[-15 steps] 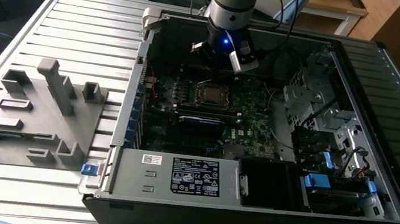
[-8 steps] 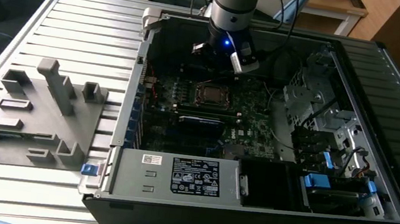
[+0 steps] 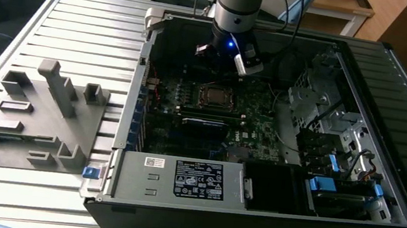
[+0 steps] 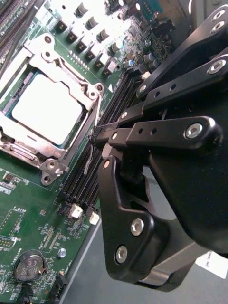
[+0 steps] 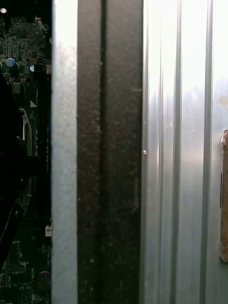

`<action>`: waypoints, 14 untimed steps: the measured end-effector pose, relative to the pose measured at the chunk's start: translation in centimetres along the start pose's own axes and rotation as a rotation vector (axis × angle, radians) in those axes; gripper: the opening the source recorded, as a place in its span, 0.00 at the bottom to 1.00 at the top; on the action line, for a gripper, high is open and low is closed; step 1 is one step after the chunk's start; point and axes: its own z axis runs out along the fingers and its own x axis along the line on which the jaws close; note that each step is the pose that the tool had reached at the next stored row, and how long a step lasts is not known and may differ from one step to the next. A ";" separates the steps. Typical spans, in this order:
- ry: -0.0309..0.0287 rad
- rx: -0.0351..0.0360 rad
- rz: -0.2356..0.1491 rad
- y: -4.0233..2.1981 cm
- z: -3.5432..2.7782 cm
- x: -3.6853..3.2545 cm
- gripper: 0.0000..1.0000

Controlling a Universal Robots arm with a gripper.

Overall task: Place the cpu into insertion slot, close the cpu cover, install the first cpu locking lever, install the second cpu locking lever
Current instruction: 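Install the first cpu locking lever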

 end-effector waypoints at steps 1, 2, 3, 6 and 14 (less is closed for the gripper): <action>0.0000 0.0000 0.000 -0.01 0.07 0.00 0.11; 0.0000 0.0000 0.000 -0.02 0.14 0.00 0.11; 0.0000 0.0001 0.000 -0.03 0.19 0.00 0.11; 0.0000 0.0001 0.000 -0.05 0.35 -0.17 0.11; -0.0001 -0.0001 0.000 -0.05 0.42 -0.41 0.11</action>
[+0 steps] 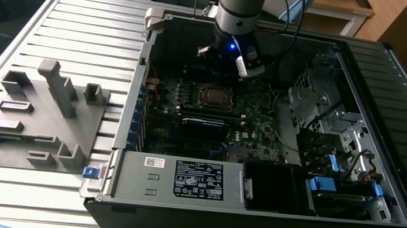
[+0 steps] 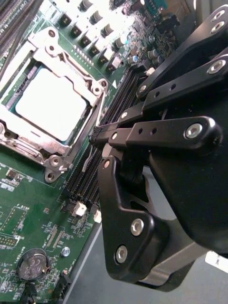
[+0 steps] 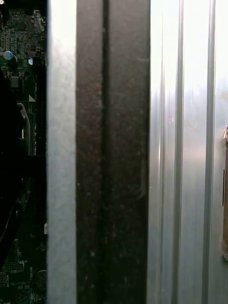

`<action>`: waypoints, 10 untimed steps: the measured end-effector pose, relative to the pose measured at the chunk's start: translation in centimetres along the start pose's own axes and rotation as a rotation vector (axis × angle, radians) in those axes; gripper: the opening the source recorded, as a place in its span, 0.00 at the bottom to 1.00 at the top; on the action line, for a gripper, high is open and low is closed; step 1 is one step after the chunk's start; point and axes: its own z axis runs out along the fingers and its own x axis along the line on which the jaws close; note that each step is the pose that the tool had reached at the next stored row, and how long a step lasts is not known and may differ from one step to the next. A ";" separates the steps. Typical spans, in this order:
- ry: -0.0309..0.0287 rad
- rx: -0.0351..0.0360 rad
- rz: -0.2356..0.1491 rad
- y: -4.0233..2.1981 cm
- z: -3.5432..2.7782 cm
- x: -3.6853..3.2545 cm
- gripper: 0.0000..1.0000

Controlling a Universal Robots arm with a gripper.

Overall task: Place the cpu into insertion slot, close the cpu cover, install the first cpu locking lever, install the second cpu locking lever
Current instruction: 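Install the first cpu locking lever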

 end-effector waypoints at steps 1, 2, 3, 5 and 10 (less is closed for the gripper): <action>-0.0004 0.0001 0.002 0.01 0.00 -0.02 0.11; -0.0011 0.0004 0.008 0.02 0.00 -0.03 0.11; -0.0023 0.0007 0.016 0.02 0.01 -0.04 0.11; -0.0050 0.0015 0.034 0.02 0.04 -0.08 0.11; -0.0101 0.0027 0.068 0.01 0.08 -0.11 0.11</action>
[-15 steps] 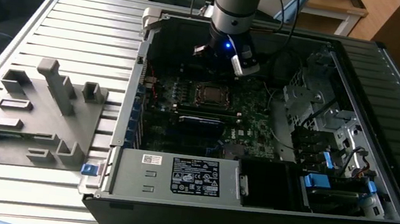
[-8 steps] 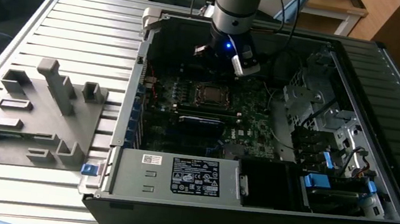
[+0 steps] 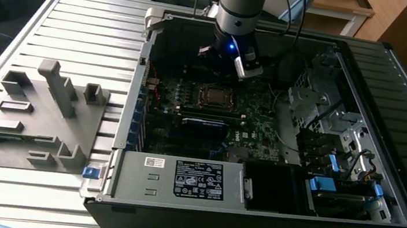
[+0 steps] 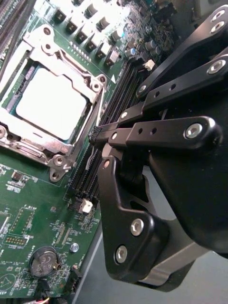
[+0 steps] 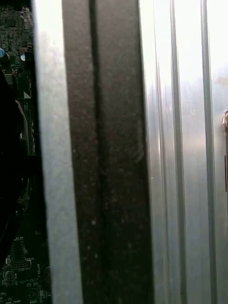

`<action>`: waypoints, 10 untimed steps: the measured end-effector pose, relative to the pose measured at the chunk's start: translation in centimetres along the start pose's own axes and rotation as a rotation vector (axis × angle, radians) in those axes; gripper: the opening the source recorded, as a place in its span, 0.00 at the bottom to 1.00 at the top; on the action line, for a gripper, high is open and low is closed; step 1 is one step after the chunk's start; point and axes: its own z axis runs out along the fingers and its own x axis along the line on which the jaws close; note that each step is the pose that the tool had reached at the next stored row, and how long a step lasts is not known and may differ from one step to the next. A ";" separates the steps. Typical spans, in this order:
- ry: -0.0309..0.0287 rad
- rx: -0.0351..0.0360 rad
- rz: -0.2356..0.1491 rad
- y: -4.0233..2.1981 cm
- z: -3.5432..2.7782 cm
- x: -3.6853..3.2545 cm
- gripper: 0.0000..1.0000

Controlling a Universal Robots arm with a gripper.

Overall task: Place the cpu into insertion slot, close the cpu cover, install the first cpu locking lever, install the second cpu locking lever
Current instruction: 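Install the first cpu locking lever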

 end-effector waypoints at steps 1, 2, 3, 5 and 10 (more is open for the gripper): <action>-0.0001 0.0000 0.000 0.00 0.00 0.00 0.11; -0.0002 0.0000 0.000 0.00 0.00 0.00 0.11; -0.0002 -0.0020 0.001 0.00 0.01 0.00 0.11; 0.0000 -0.0068 0.002 0.00 0.01 0.01 0.11; -0.0020 -0.0069 0.016 0.00 0.02 0.00 0.11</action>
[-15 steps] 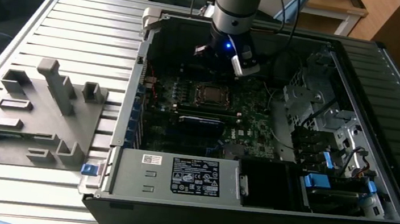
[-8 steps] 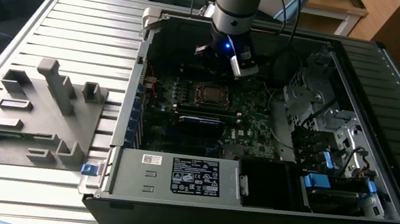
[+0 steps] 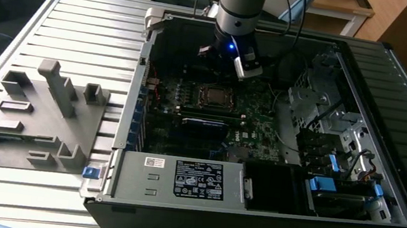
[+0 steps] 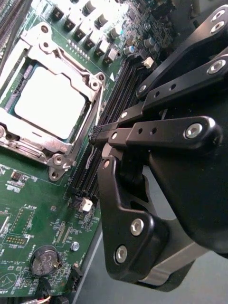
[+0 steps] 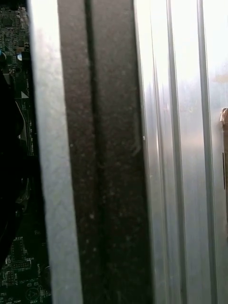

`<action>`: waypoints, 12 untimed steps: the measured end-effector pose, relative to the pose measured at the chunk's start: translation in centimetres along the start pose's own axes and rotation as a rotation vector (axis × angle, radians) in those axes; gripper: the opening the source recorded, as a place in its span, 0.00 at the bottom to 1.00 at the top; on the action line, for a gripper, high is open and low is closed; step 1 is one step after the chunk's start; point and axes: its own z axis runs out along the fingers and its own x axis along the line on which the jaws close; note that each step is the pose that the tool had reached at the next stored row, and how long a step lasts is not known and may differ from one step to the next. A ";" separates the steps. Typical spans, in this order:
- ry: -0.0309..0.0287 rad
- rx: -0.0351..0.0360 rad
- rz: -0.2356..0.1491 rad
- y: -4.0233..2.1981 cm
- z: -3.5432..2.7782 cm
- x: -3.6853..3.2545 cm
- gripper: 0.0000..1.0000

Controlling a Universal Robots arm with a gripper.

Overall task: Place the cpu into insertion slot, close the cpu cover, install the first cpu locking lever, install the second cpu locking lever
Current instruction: 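Install the first cpu locking lever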

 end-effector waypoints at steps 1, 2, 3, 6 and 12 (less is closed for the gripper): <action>-0.0004 0.0001 0.002 0.00 0.00 0.00 0.11; -0.0007 0.0002 0.004 0.00 0.00 0.01 0.11; -0.0010 0.0003 0.006 0.00 0.00 0.00 0.11; -0.0017 0.0004 0.011 0.00 0.00 0.01 0.11; -0.0014 -0.0125 0.017 0.01 0.00 0.01 0.11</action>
